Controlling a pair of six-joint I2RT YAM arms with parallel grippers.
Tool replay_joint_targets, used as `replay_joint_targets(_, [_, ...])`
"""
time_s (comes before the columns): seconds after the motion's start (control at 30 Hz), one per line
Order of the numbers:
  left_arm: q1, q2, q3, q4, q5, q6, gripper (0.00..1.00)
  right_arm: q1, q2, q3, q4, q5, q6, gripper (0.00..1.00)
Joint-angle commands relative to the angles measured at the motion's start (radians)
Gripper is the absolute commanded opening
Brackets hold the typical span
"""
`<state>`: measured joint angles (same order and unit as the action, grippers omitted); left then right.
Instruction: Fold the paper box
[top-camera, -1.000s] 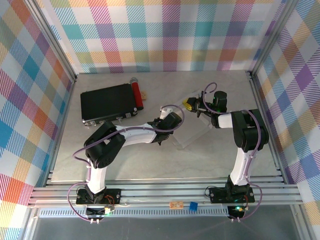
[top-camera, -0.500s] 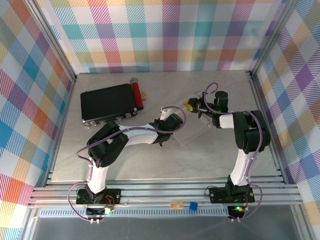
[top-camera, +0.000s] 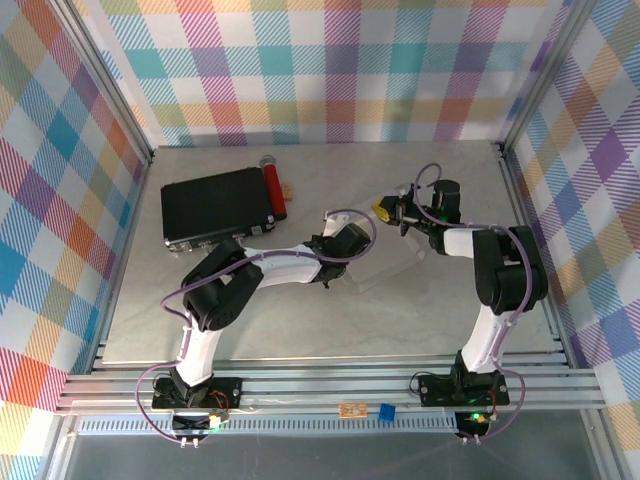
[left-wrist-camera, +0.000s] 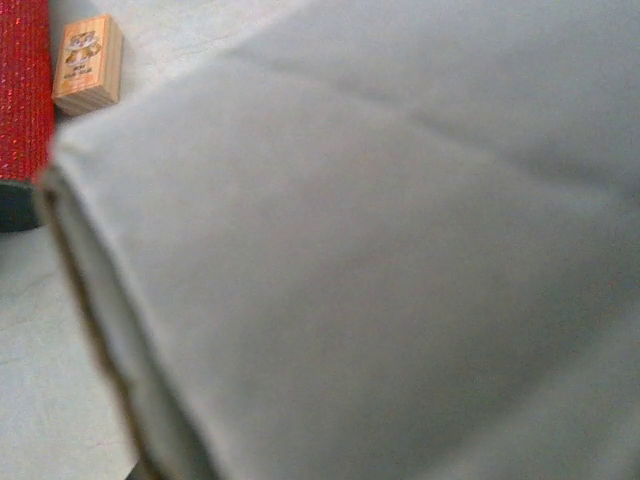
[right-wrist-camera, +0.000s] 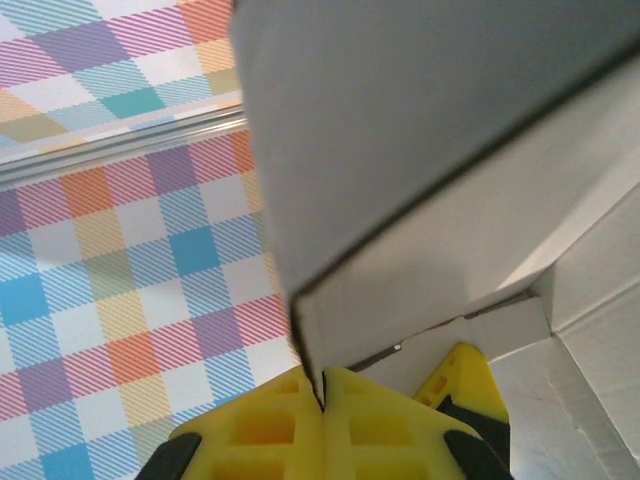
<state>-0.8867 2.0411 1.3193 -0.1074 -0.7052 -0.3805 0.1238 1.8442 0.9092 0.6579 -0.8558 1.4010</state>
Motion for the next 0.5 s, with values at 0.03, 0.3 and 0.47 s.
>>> replay_joint_targets(0.03, [0.009,0.081,0.177,-0.262,-0.063,-0.098,0.0,0.032,-0.082,-0.027,-0.219,0.043,-0.027,0.0])
replay_joint_targets(0.3, [0.042,0.174,0.374,-0.606,-0.132,-0.208,0.0,0.098,-0.195,-0.021,-0.486,0.249,0.085,0.0])
replay_joint_targets(0.47, [0.055,0.177,0.383,-0.632,-0.137,-0.192,0.0,0.109,-0.169,0.045,-0.58,0.259,0.114,0.0])
